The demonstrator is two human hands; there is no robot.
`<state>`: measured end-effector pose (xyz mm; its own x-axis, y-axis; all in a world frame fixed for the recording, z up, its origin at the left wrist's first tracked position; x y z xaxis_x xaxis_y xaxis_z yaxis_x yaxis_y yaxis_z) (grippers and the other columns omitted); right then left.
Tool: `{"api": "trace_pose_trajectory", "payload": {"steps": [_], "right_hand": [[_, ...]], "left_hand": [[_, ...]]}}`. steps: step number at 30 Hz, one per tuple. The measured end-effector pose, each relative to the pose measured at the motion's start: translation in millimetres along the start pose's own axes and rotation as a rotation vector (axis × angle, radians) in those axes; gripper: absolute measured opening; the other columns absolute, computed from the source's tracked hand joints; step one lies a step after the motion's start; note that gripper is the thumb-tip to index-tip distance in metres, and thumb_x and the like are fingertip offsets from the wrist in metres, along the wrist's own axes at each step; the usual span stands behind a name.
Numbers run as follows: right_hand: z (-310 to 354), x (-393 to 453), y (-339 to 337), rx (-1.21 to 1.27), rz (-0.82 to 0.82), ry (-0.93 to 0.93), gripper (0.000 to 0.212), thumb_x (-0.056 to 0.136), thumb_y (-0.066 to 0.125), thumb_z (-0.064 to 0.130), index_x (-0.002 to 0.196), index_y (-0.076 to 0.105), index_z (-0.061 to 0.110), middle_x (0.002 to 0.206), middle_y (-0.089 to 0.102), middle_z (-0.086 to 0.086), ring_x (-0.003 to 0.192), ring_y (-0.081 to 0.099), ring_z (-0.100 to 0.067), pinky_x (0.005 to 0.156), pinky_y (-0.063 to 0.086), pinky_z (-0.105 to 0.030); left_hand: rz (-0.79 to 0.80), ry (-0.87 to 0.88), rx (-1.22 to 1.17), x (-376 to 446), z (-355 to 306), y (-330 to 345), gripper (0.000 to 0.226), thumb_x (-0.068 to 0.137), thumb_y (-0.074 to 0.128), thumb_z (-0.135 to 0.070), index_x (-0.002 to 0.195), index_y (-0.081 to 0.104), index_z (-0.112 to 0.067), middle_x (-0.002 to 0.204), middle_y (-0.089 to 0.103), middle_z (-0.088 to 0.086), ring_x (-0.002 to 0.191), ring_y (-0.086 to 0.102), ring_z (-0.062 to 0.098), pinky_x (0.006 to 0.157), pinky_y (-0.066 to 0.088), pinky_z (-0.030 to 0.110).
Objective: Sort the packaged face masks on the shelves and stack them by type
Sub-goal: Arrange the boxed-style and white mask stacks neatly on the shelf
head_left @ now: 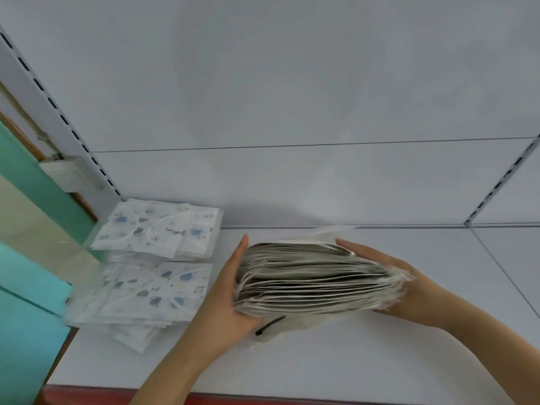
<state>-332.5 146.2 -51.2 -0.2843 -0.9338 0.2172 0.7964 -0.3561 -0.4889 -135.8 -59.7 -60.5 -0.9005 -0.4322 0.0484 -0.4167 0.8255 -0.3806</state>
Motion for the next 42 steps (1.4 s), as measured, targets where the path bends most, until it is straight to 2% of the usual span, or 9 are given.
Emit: {"api": "trace_pose_trajectory", "payload": {"steps": [5,9,13,18,23,29,35,38,42], "right_hand": [[-5.3,0.8,-5.4,-0.026,-0.027,0.072,0.086,0.077,0.085,0.017,0.148,0.039,0.029,0.146,0.050,0.010,0.135,0.049,-0.017,0.111,0.040,-0.036],[-2.6,-2.8,-15.4,-0.136,0.093,0.050,0.089,0.074,0.076,0.062,0.148,0.028,0.053,0.159,0.022,0.027,0.151,0.015,-0.009,0.121,0.022,-0.029],[1.9,-3.9,-44.4,0.334,0.153,0.264,0.099,0.074,0.044,0.089,0.152,0.030,0.030,0.157,0.033,0.020,0.147,0.025,-0.001,0.117,0.027,-0.031],[5.7,56.4,-52.0,-0.421,0.040,0.237,0.067,0.085,0.061,0.062,0.146,0.040,0.044,0.150,0.039,0.026,0.140,0.030,0.009,0.121,0.021,-0.028],[-0.7,87.0,-36.5,-0.465,0.037,0.282,0.023,0.087,0.072,0.041,0.110,0.070,0.040,0.097,0.069,0.024,0.094,0.060,0.007,0.084,0.045,-0.016],[-4.0,85.6,-49.3,0.175,-0.220,0.386,0.035,0.078,0.075,0.044,0.093,0.075,0.012,0.074,0.056,0.001,0.069,0.050,-0.010,0.063,0.046,-0.015],[-14.9,77.9,-35.8,0.627,-0.323,0.471,0.022,0.092,0.062,0.030,0.087,0.073,0.012,0.065,0.060,0.001,0.063,0.056,-0.014,0.062,0.049,-0.020],[-19.7,75.5,-34.9,0.720,-0.378,0.424,0.015,0.079,0.070,0.034,0.077,0.073,0.020,0.059,0.054,0.002,0.056,0.048,-0.012,0.057,0.038,-0.018],[-20.1,70.4,-31.4,0.747,-0.317,0.373,0.017,0.078,0.066,0.038,0.075,0.070,0.022,0.070,0.046,-0.005,0.060,0.044,-0.012,0.062,0.033,-0.022]], "left_hand": [[-0.010,0.026,0.036,-0.6,1.3,-0.4,0.102,0.068,0.088,-0.046,0.151,0.031,-0.039,0.139,0.054,-0.029,0.129,0.053,-0.005,0.106,0.040,0.011],[0.002,-0.007,0.050,1.1,2.1,-3.6,0.097,0.059,0.086,-0.065,0.142,0.041,-0.042,0.135,0.056,-0.029,0.126,0.056,-0.004,0.104,0.042,0.011],[0.041,-0.039,0.145,3.6,-4.6,-6.6,0.080,0.060,0.084,-0.056,0.130,0.047,-0.045,0.122,0.061,-0.034,0.113,0.062,-0.008,0.091,0.045,0.007],[0.022,-0.031,0.235,6.1,-5.1,-8.8,0.073,0.071,0.090,-0.021,0.123,0.046,-0.049,0.115,0.064,-0.033,0.107,0.063,-0.007,0.089,0.048,0.011],[0.027,-0.011,0.203,3.4,-7.9,-11.1,0.088,0.071,0.092,-0.025,0.137,0.039,-0.049,0.129,0.058,-0.030,0.119,0.056,-0.009,0.098,0.046,0.011],[0.020,0.025,0.116,3.2,-16.4,-8.1,0.122,0.060,0.086,-0.047,0.154,0.008,-0.045,0.146,0.025,-0.037,0.125,0.041,-0.021,0.094,0.037,-0.002],[-0.037,0.122,0.140,6.9,-11.6,-10.6,0.100,0.052,0.078,-0.082,0.132,0.019,-0.080,0.160,0.020,-0.016,0.145,0.032,-0.001,0.114,0.037,0.022],[-0.044,0.127,0.162,9.2,-6.4,-11.2,0.089,0.053,0.080,-0.079,0.124,0.026,-0.083,0.156,0.034,-0.001,0.148,0.034,0.016,0.117,0.036,0.034],[-0.065,0.116,0.269,13.1,-4.9,-15.0,0.084,0.055,0.090,-0.058,0.116,0.037,-0.080,0.163,0.011,-0.021,0.152,0.013,-0.001,0.115,0.028,0.017]]}}
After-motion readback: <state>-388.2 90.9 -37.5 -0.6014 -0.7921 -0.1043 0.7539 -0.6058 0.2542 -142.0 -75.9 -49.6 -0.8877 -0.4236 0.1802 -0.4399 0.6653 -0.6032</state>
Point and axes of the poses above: each hand's wrist, its own x-axis towards the middle knuckle, its own y-axis out of the palm, z = x × y, the point moved 5 cm from there along x, towards the middle knuckle
